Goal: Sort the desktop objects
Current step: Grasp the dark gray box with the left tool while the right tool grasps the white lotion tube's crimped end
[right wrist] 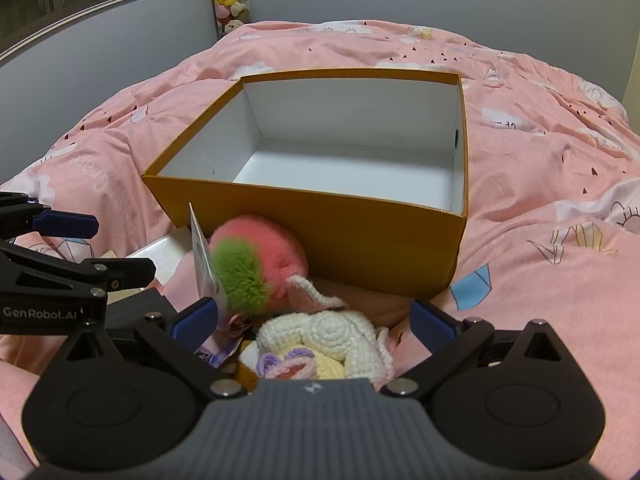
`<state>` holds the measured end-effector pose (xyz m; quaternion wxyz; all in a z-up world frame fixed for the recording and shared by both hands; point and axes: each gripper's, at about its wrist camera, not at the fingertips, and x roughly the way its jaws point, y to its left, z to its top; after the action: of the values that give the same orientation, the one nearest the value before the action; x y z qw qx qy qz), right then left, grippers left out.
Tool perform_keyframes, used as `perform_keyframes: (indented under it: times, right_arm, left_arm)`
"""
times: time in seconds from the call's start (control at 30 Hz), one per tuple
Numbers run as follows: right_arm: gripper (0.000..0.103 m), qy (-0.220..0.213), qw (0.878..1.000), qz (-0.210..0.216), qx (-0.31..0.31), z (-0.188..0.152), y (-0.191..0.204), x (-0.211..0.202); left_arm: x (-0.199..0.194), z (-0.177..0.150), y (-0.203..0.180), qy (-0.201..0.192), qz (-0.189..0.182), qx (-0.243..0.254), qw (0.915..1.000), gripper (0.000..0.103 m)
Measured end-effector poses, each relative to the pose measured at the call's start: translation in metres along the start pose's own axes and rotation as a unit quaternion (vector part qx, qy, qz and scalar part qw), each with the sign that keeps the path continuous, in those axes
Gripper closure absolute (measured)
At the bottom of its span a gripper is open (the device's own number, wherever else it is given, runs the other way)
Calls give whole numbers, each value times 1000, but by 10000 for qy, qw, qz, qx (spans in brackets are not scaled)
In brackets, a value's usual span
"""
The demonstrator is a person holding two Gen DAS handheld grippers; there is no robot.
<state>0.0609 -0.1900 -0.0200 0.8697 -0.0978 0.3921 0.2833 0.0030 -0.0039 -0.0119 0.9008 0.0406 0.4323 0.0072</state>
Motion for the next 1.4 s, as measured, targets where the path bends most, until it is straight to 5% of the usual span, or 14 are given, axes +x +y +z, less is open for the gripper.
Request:
perform_keyframes:
  times: [0.5, 0.83, 1.07, 1.4]
  right_arm:
    - [5, -304, 9995, 87, 63, 5, -7, -9]
    - [43, -264, 9990, 232, 279, 18, -34, -16]
    - [52, -124, 9942, 1061, 121, 16, -18, -13]
    - [52, -50, 9887, 1432, -440, 28, 8, 1]
  left_arm:
    - [-6, -1, 6, -125, -228, -98, 9996, 18]
    - [-19, 6, 22, -76, -839, 45, 9964, 33]
    - [-19, 1, 19, 315, -1221, 253, 9917, 37]
    - [-19, -9, 17, 1002, -1386, 407, 9844, 37]
